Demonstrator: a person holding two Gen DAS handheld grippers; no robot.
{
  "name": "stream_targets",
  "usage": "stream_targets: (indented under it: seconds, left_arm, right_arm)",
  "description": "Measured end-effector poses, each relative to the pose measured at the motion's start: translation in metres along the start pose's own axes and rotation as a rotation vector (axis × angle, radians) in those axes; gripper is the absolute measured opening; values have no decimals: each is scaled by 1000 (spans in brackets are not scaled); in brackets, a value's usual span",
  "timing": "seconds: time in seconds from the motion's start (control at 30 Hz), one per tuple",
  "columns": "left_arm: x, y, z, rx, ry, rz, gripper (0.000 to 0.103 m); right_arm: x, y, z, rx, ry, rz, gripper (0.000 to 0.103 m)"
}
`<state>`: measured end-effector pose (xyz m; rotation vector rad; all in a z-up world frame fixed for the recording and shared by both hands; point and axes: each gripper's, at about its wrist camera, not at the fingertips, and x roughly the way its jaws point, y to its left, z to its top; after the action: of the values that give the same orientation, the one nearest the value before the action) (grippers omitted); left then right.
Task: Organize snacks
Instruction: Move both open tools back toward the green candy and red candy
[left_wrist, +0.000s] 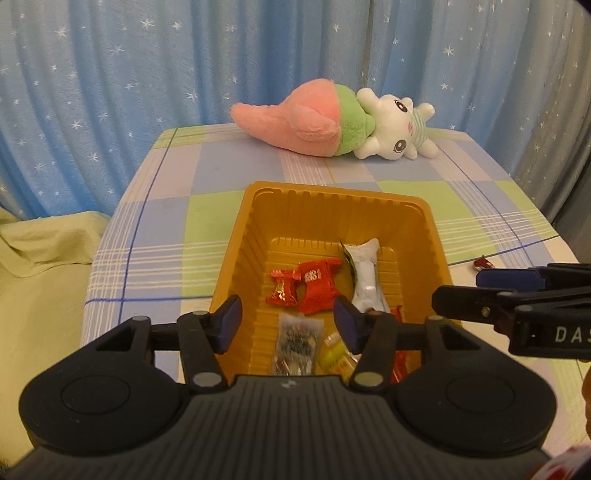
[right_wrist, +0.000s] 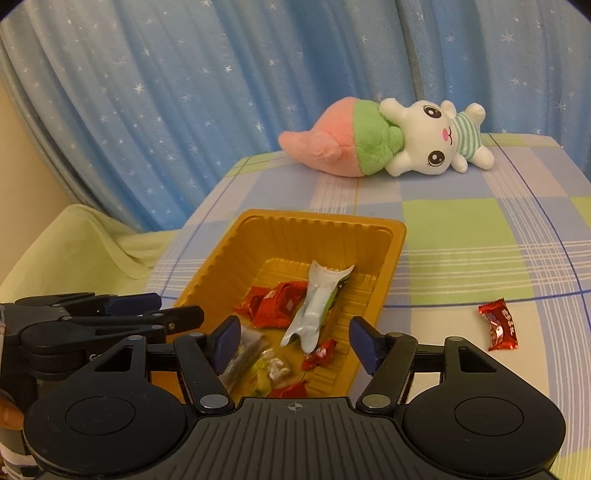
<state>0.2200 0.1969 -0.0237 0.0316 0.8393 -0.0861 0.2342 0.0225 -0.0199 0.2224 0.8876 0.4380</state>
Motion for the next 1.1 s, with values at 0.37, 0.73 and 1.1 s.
stream_targets:
  seconds: [0.37, 0.73, 1.1]
  left_arm:
    - [-57, -32, -36, -73, 13, 45, 64]
    - [-90, -92, -80, -115, 54, 28, 64]
    - [-97, -145, -112, -125, 111, -6, 64]
  right_arm:
    - [-45, -8, -26, -31, 14, 64, 71]
    - [-95, -44, -65, -42, 57, 66, 71]
    - [-129, -88, -99, -35, 101, 31, 71]
